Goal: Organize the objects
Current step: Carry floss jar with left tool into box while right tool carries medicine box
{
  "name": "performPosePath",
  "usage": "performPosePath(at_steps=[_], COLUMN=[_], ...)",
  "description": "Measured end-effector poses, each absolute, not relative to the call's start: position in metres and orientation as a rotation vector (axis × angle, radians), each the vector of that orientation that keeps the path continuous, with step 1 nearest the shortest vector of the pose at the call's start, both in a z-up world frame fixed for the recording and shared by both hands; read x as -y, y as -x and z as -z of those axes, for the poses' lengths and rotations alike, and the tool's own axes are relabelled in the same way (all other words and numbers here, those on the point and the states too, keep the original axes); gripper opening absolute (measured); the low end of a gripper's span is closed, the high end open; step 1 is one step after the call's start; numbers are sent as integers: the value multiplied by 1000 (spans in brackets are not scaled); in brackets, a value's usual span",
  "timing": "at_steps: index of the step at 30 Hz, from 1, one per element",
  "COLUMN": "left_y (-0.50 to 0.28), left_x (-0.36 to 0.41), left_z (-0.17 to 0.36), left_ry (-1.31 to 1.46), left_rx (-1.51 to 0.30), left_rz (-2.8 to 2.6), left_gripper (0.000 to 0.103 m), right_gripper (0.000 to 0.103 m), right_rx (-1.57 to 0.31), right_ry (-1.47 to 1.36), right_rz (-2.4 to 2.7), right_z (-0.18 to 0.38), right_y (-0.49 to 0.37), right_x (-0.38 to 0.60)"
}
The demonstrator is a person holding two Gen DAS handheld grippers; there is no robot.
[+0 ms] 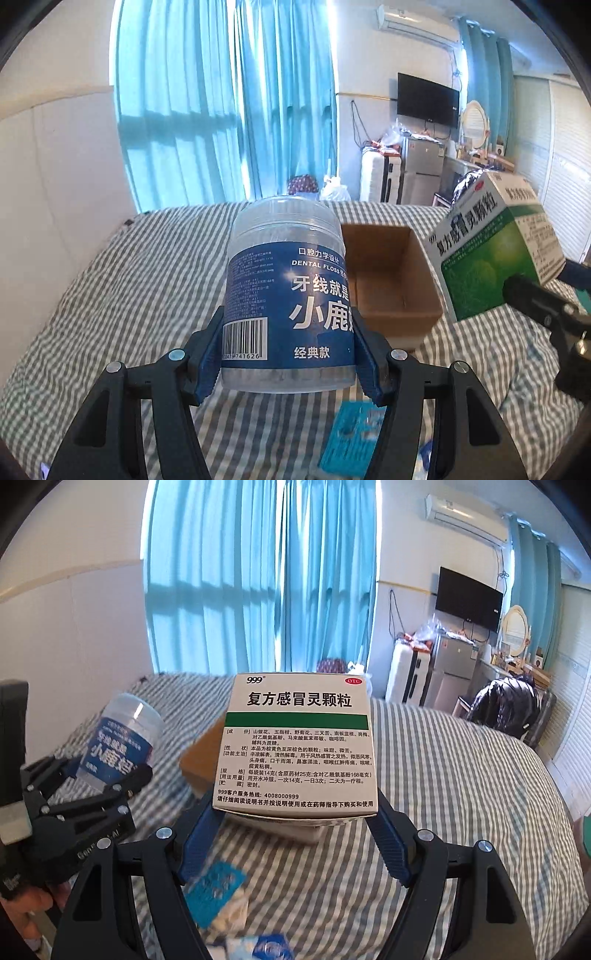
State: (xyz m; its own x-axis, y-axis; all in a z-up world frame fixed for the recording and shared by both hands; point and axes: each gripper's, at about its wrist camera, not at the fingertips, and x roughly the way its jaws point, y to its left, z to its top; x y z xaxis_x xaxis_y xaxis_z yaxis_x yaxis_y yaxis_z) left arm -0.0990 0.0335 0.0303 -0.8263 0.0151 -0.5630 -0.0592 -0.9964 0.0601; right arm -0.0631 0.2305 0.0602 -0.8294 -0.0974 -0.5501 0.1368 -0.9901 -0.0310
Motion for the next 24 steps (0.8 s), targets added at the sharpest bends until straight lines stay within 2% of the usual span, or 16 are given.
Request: performPosePath(at_steps=[8, 17, 24], left_y=[158, 226, 242], left_x=[-54, -75, -76], left_z=[-15, 29, 55], left_ry=[926, 985, 1028], left_rx=[-122, -195, -204], left_rz=[-2935, -2891, -2872], left_gripper=[62, 62, 63], right_gripper=[76, 76, 76], right_rx=[-87, -117, -9], right_ry=[-836, -908, -976], right_rz=[2890, 2877, 2838], right_z=[-57, -5, 24], right_y=[145, 224, 244], right_x=[-231, -230, -242])
